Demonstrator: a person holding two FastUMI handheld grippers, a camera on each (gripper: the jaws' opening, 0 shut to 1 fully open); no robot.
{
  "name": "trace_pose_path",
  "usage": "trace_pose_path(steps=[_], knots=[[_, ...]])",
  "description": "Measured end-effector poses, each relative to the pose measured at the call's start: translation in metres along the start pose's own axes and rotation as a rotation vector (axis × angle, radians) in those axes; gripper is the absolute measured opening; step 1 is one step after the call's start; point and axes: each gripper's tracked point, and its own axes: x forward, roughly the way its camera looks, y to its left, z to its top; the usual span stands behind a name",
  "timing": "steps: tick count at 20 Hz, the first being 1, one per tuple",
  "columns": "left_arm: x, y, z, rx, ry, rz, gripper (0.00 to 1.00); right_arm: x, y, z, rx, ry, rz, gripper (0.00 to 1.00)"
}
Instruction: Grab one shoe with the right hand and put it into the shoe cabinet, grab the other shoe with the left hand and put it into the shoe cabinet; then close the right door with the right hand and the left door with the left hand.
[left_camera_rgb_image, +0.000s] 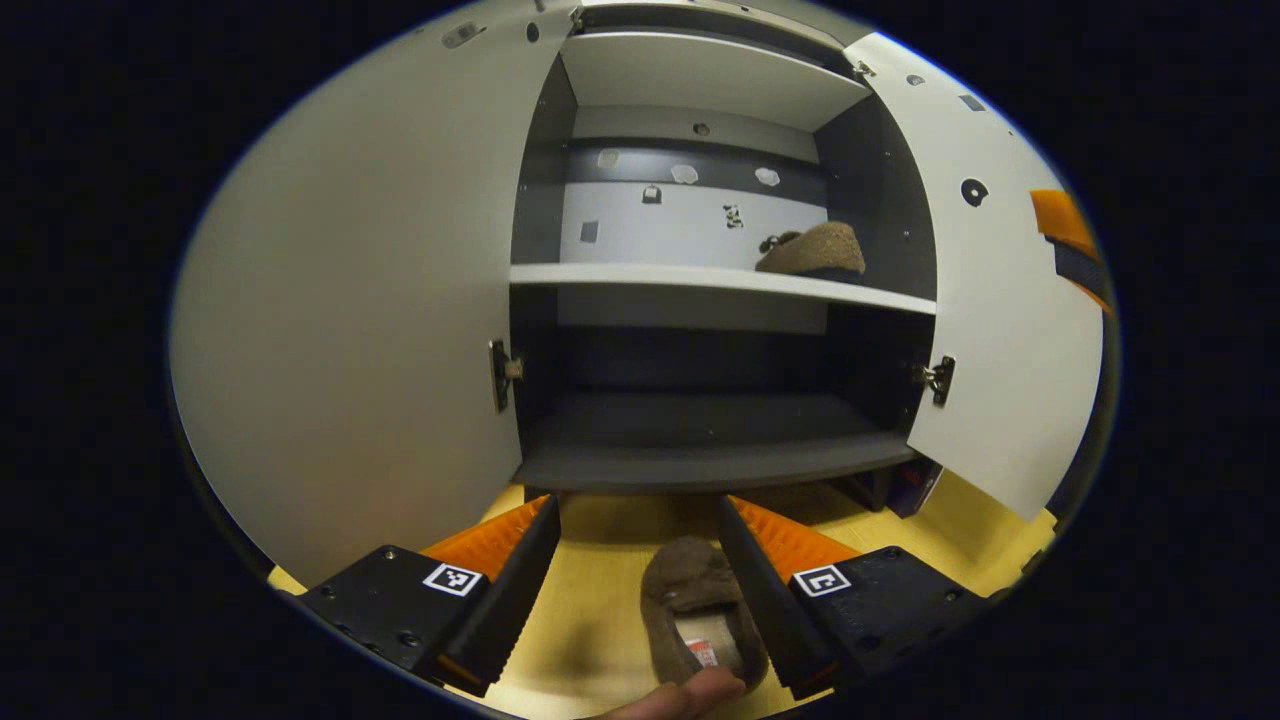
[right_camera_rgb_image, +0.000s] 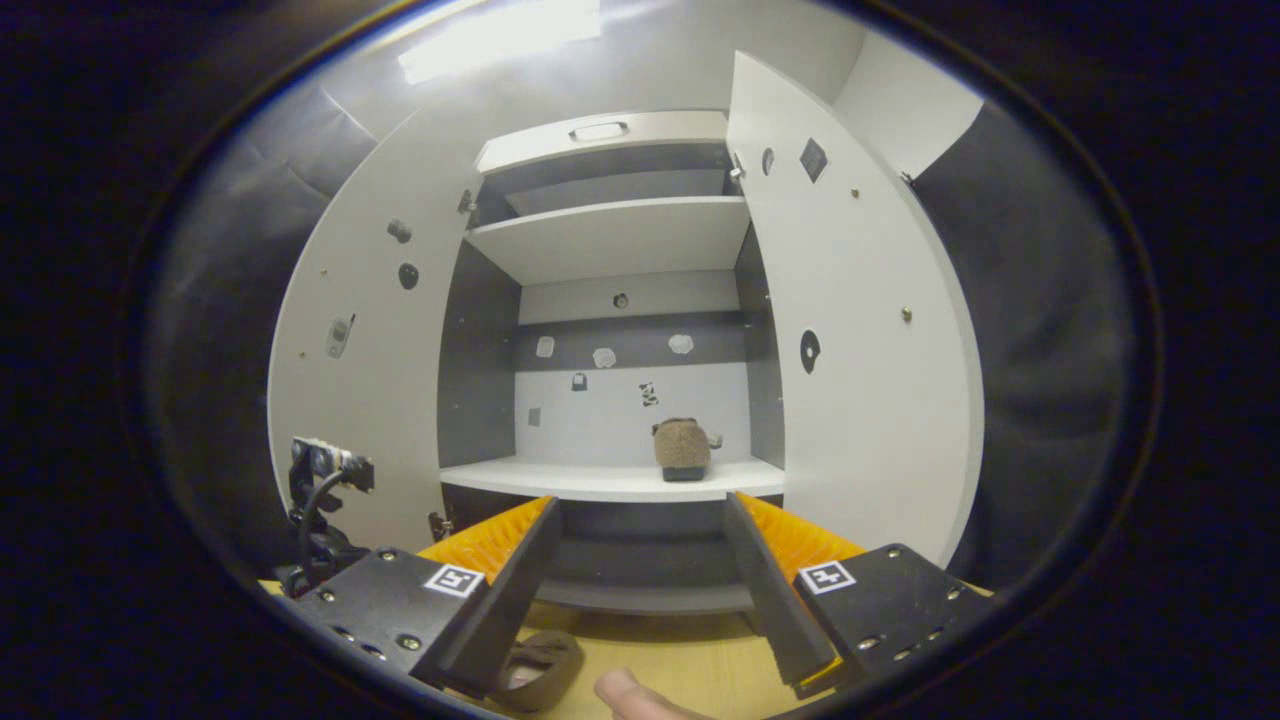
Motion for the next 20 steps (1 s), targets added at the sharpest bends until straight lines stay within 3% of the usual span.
trace_pose_path(steps=[3,9,13,14,17,20], knots=[[0.005,0.003,-0.034,0.011,0.086,0.004,0.98,0.0,-0.001,-0.004,0.033,-0.001,0.016,0.98],[0.011,-0.011,-0.091,-0.048,0.249,-0.066,0.96,0.001,-0.006,-0.01,0.011,-0.007,-0.006,0.99],[0.019,0.002,-0.123,-0.069,0.353,-0.027,0.8,0.004,0.008,-0.007,-0.012,-0.016,0.033,0.98],[0.02,0.001,-0.132,-0.093,0.382,-0.031,0.71,0.005,0.007,-0.005,-0.029,-0.019,0.023,0.98],[0.021,-0.013,-0.153,-0.105,0.492,-0.091,0.59,0.007,-0.002,-0.001,-0.075,-0.04,-0.034,0.98],[0.025,-0.015,-0.152,-0.074,0.503,-0.09,0.21,0.0,-0.001,-0.004,-0.064,-0.032,-0.027,0.99]])
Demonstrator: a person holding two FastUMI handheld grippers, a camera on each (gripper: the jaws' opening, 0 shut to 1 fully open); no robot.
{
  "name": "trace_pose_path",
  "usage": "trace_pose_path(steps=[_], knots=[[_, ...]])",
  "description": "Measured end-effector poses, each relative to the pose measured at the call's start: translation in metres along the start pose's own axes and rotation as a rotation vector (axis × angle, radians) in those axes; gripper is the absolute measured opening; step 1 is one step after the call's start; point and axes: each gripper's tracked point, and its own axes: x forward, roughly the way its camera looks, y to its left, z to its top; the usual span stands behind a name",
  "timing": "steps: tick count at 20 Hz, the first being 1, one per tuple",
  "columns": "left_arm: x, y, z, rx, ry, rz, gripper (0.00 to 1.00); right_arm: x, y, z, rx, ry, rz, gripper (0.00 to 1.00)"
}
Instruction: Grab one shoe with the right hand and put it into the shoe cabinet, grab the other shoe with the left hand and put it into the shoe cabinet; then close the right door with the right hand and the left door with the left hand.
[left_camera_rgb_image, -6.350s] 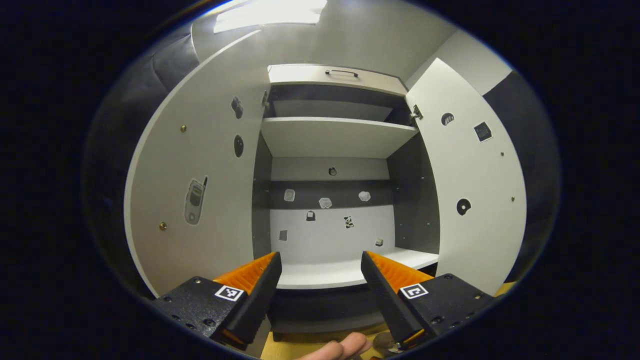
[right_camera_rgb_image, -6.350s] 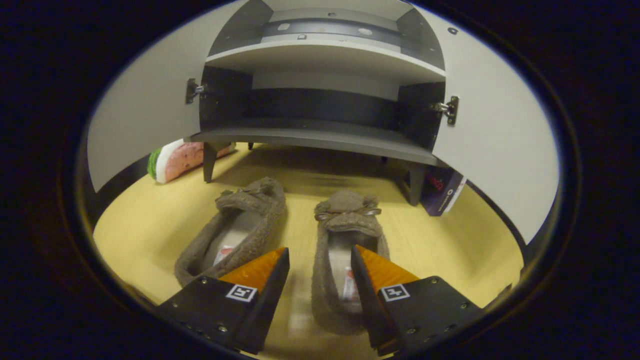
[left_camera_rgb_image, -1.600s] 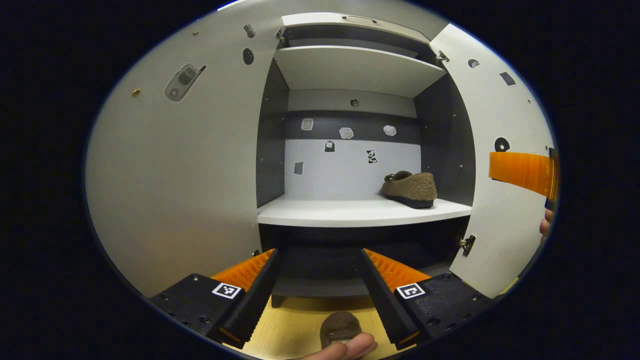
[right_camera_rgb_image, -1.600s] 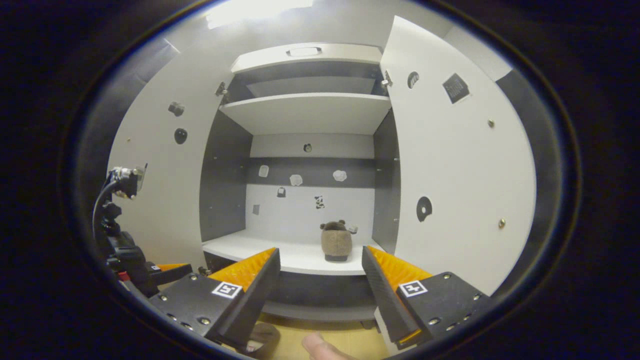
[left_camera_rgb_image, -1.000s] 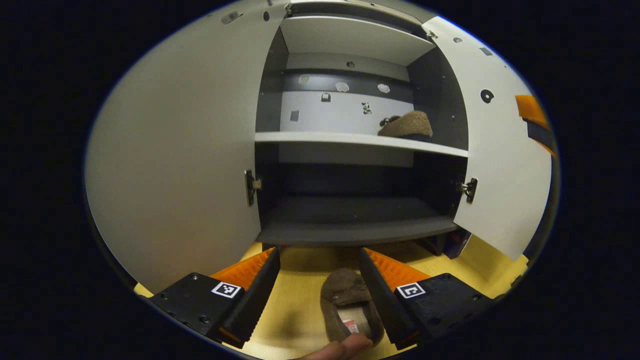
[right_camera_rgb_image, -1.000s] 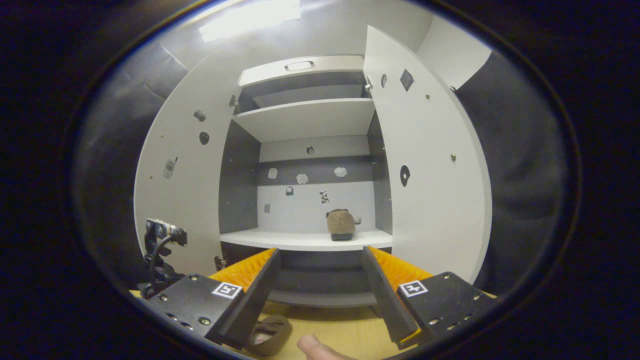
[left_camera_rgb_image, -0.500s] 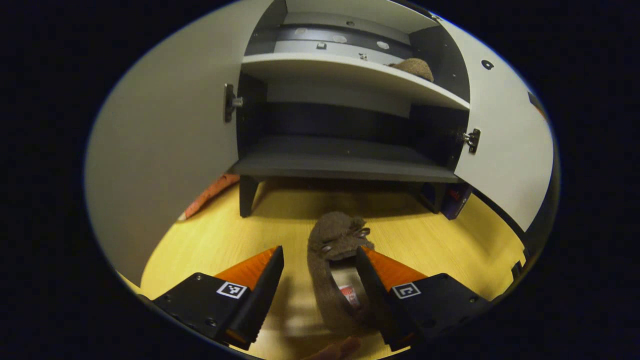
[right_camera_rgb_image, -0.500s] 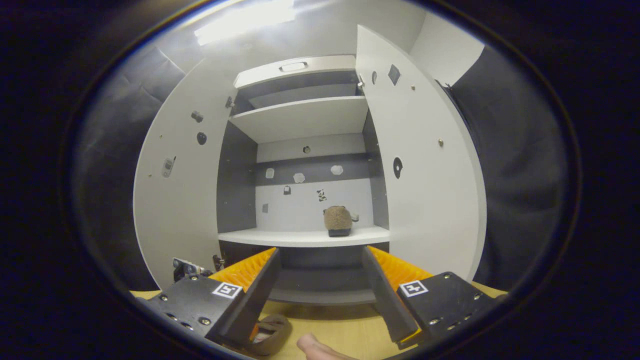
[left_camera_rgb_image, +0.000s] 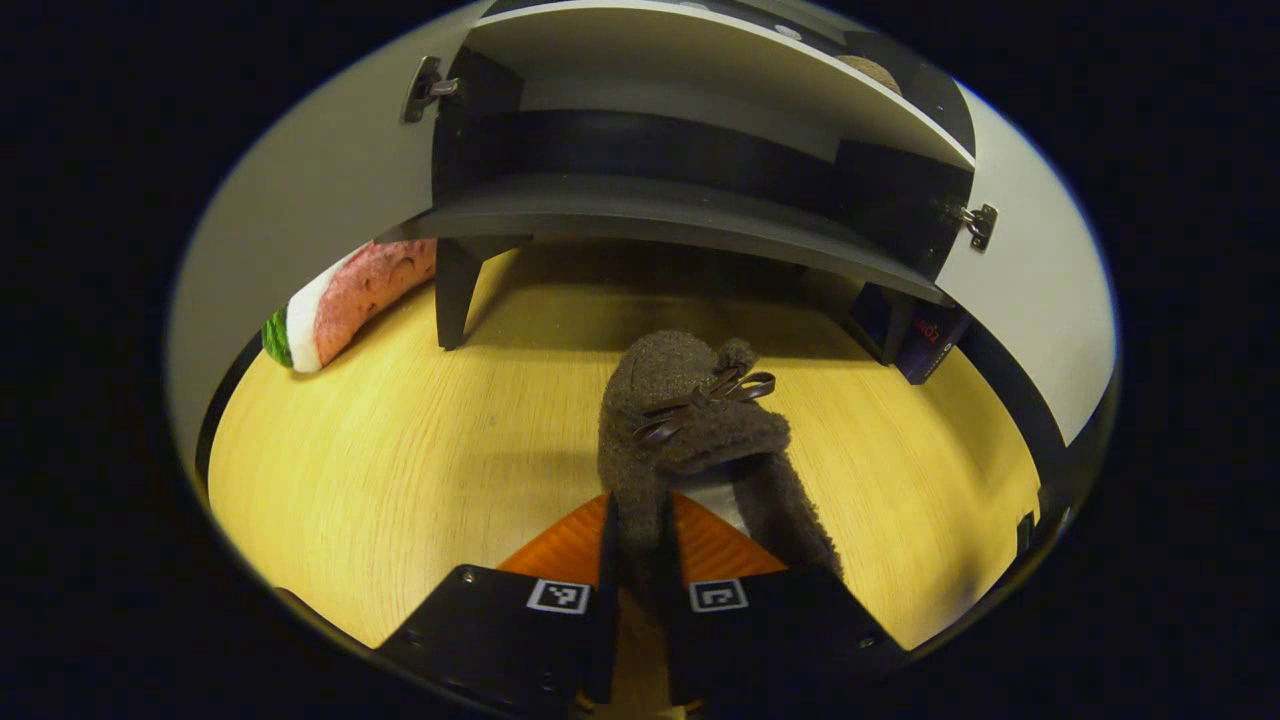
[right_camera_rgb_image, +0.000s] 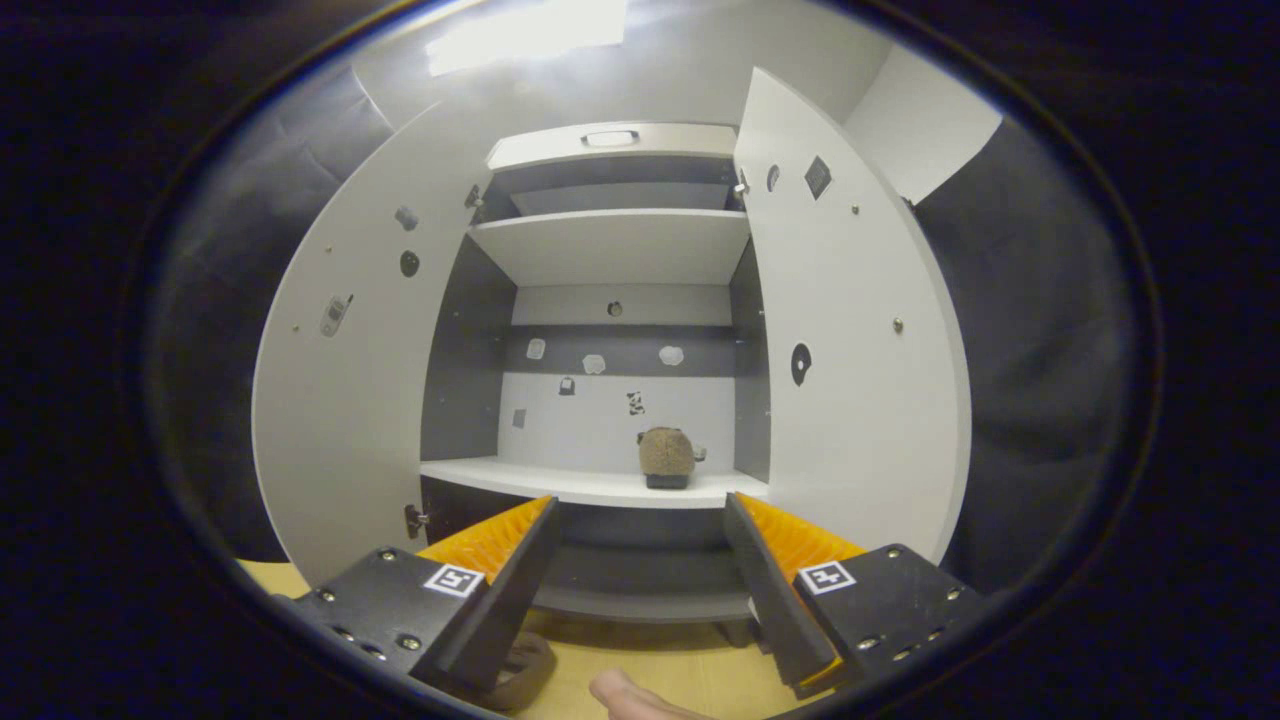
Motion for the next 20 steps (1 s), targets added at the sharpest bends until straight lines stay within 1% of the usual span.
trace_pose_path(steps=[1,2,4,7,10,13,15,16,17,20], knots=[[-0.002,0.001,0.002,-0.003,-0.003,0.005,0.17,-0.001,0.001,-0.002,0.012,0.003,0.005,0.99],[-0.002,0.001,0.004,0.002,-0.012,0.009,0.08,-0.003,0.0,-0.003,0.022,0.006,0.008,0.99],[-0.004,0.002,0.003,0.009,-0.004,0.015,0.01,-0.006,-0.006,-0.005,0.026,0.011,0.0,0.98],[-0.014,0.0,0.01,0.026,-0.033,0.019,0.01,-0.009,-0.018,-0.007,0.026,0.019,-0.032,0.98],[-0.022,-0.005,0.017,0.038,-0.06,0.015,0.01,-0.012,-0.024,-0.004,0.036,0.017,-0.048,0.98],[-0.026,-0.002,0.016,0.033,-0.053,0.029,0.01,-0.016,-0.03,-0.003,0.042,0.015,-0.055,0.98],[-0.039,-0.001,0.03,0.052,-0.098,0.048,0.01,-0.017,-0.035,-0.006,0.041,0.024,-0.065,0.98],[-0.048,-0.003,0.039,0.06,-0.131,0.052,0.02,-0.017,-0.036,-0.009,0.041,0.032,-0.067,0.98],[-0.058,-0.004,0.05,0.062,-0.161,0.052,0.01,-0.019,-0.036,-0.01,0.043,0.037,-0.066,0.98],[-0.091,-0.012,0.088,0.066,-0.264,0.044,0.01,-0.021,-0.038,-0.01,0.053,0.041,-0.06,0.98]])
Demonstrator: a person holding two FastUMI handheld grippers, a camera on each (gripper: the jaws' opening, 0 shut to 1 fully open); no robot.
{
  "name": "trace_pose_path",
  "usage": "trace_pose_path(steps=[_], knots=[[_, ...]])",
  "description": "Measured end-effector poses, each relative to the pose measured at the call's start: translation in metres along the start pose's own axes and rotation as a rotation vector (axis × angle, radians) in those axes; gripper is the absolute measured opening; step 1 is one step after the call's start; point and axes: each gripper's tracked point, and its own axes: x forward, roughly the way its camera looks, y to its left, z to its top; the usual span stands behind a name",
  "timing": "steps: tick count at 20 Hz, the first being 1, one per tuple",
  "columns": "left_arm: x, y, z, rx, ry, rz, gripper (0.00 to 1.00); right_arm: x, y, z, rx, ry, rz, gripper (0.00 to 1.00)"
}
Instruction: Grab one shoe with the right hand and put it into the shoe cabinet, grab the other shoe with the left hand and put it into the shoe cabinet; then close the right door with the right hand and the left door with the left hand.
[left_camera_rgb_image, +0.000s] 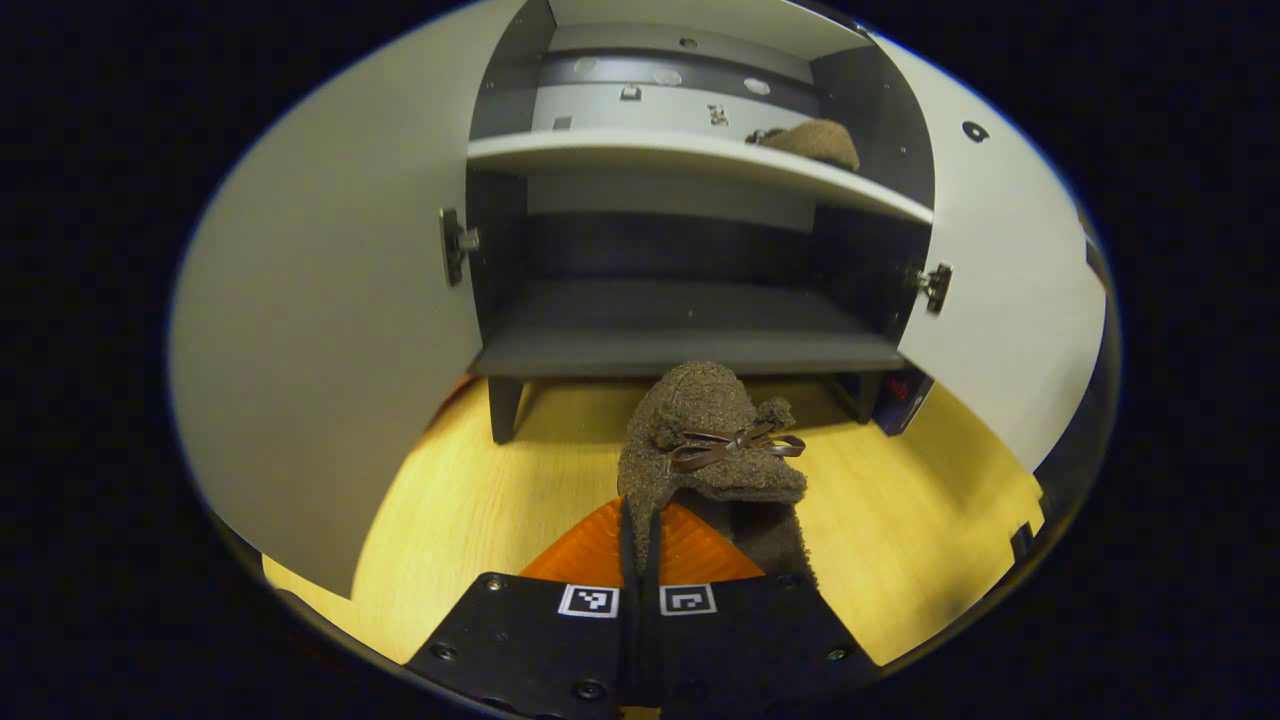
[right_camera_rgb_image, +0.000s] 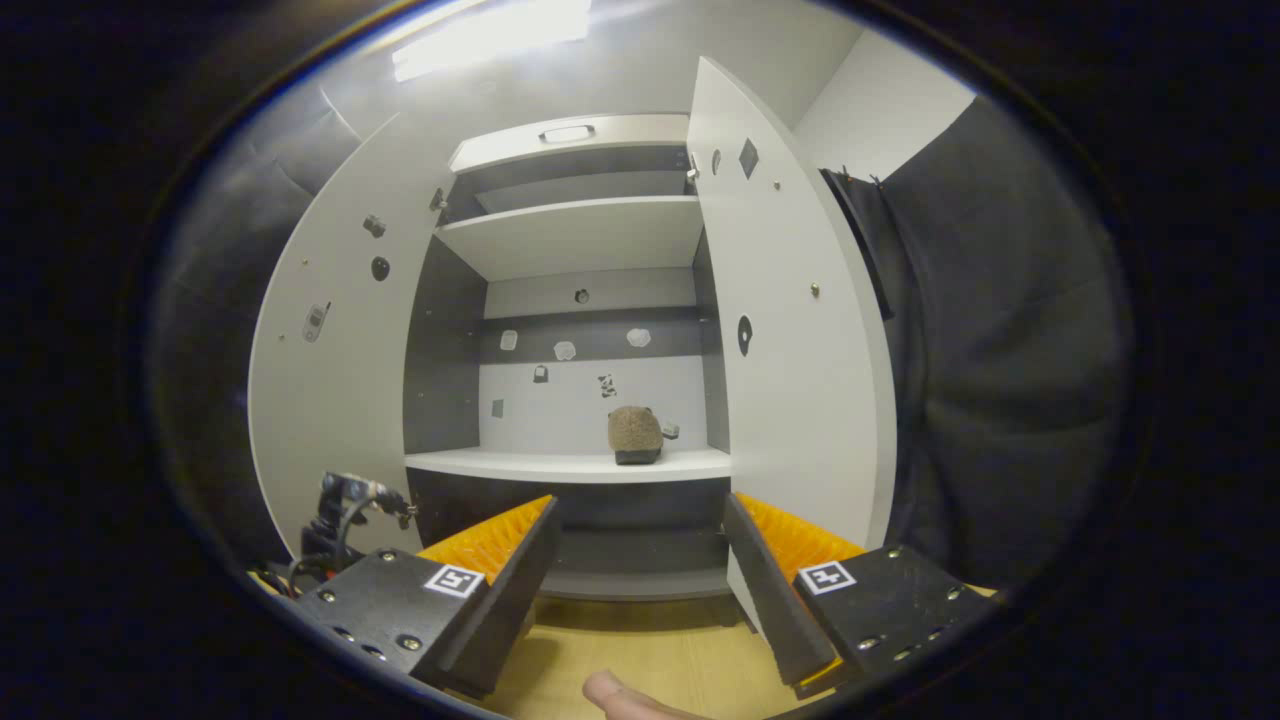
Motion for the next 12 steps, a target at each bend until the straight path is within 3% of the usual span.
trace_pose_path(steps=[6,12], knots=[[-0.035,-0.002,0.114,0.012,-0.241,0.018,0.0,-0.009,-0.003,0.006,0.007,-0.011,0.021,0.98],[-0.036,-0.008,0.22,-0.006,-0.401,0.003,0.0,-0.022,-0.007,0.004,-0.003,-0.012,0.043,0.98]])
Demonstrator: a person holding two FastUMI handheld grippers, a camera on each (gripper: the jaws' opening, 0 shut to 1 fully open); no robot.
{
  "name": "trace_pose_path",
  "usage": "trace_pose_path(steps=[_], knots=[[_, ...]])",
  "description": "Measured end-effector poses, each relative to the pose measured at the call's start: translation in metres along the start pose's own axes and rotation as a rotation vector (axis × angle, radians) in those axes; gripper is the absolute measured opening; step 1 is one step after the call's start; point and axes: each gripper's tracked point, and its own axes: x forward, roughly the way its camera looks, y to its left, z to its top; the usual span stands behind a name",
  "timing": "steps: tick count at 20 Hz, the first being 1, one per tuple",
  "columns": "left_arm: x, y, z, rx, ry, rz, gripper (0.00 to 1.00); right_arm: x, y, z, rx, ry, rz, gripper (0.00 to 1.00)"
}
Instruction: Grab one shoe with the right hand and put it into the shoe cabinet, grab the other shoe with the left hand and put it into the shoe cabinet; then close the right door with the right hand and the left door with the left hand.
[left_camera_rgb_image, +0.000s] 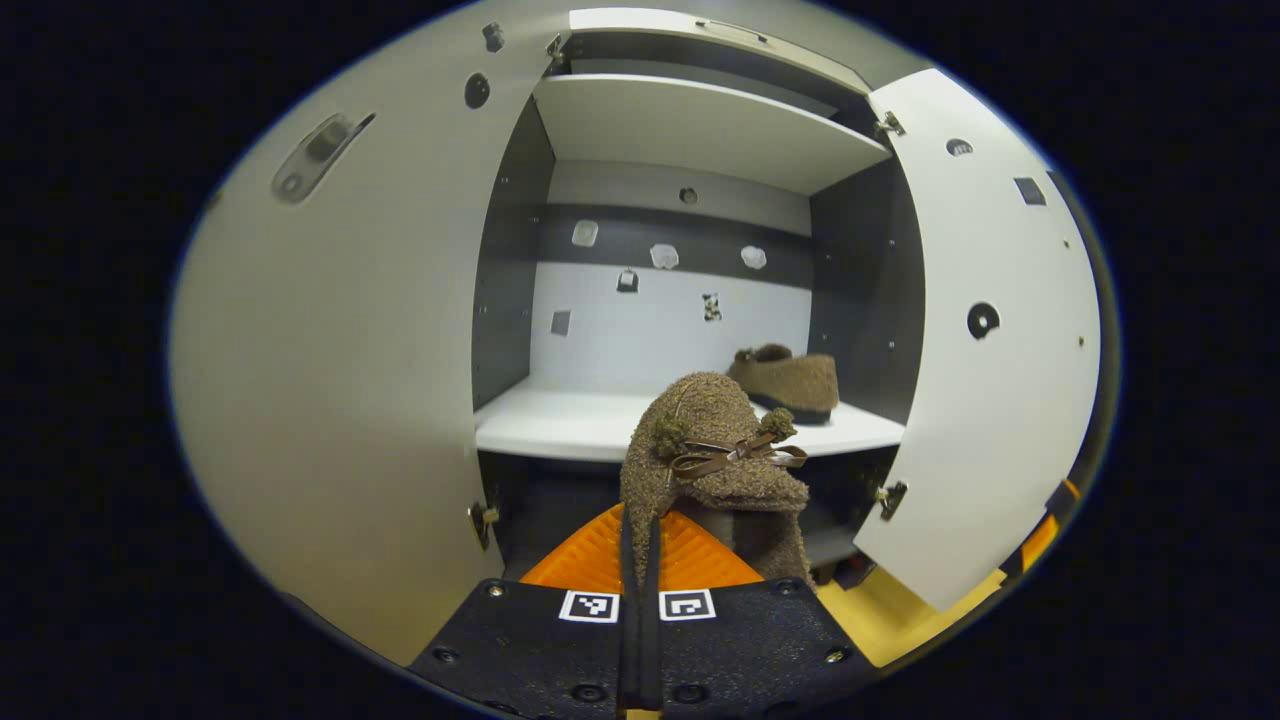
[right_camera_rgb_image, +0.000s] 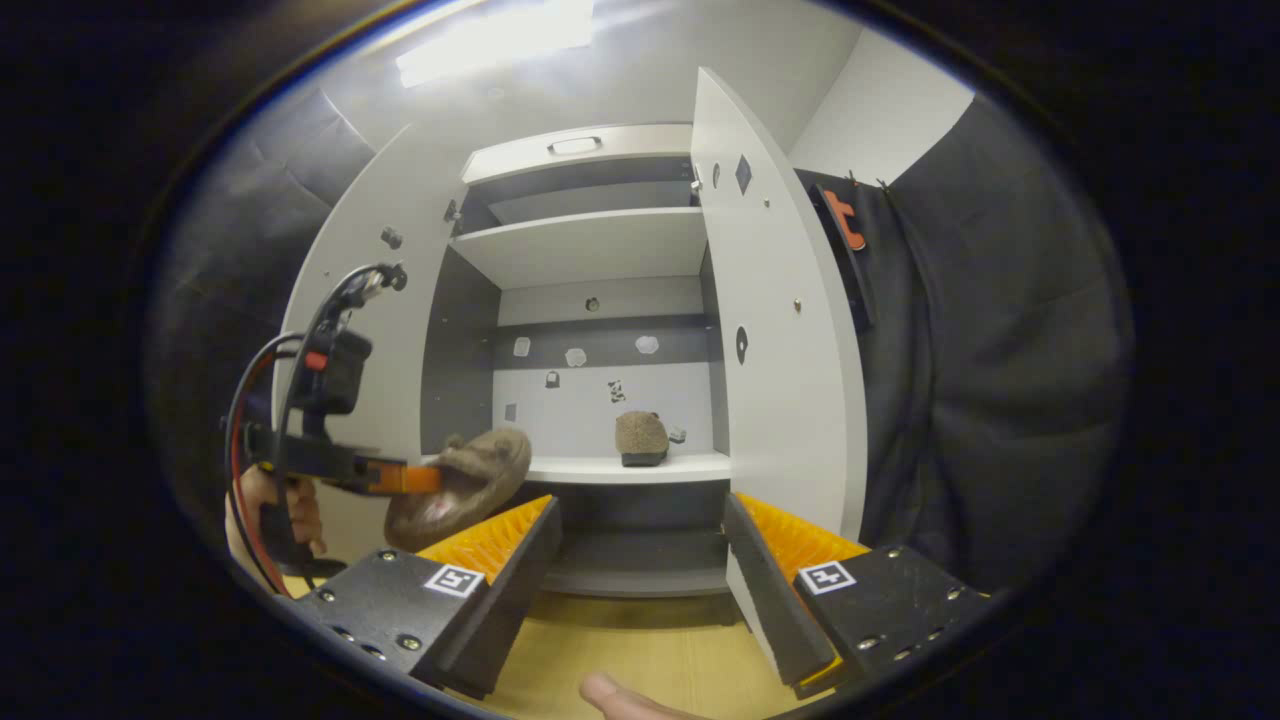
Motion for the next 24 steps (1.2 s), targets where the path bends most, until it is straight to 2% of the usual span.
trace_pose_path(steps=[2,5,9,11,15,17,20,22,24], knots=[[0.017,0.001,0.035,0.001,-0.057,0.036,0.0,-0.003,0.001,0.001,0.008,-0.004,0.011,0.98],[0.044,-0.009,0.078,-0.004,-0.117,0.048,0.0,-0.008,-0.002,0.003,0.017,-0.013,0.01,0.98],[0.078,-0.01,0.105,-0.094,-0.111,0.058,0.01,-0.021,0.0,0.008,0.042,-0.036,0.033,0.99],[0.099,-0.001,0.111,-0.083,-0.116,0.086,0.01,-0.029,-0.004,0.009,0.04,-0.046,0.026,0.98],[0.157,0.031,0.106,-0.127,-0.092,0.148,0.0,-0.043,-0.007,0.01,0.041,-0.064,0.024,0.98],[0.176,0.035,0.089,-0.192,-0.032,0.133,0.01,-0.046,-0.008,0.009,0.048,-0.075,0.023,0.98],[0.194,0.036,0.071,-0.199,0.023,0.11,0.02,-0.046,-0.009,0.0,0.063,-0.061,0.018,0.98],[0.199,0.037,0.056,-0.18,0.071,0.113,0.02,-0.045,-0.01,-0.005,0.075,-0.054,0.018,0.98],[0.201,0.037,0.045,-0.089,0.113,0.113,0.04,-0.045,-0.009,-0.007,0.082,-0.049,0.02,0.98]])
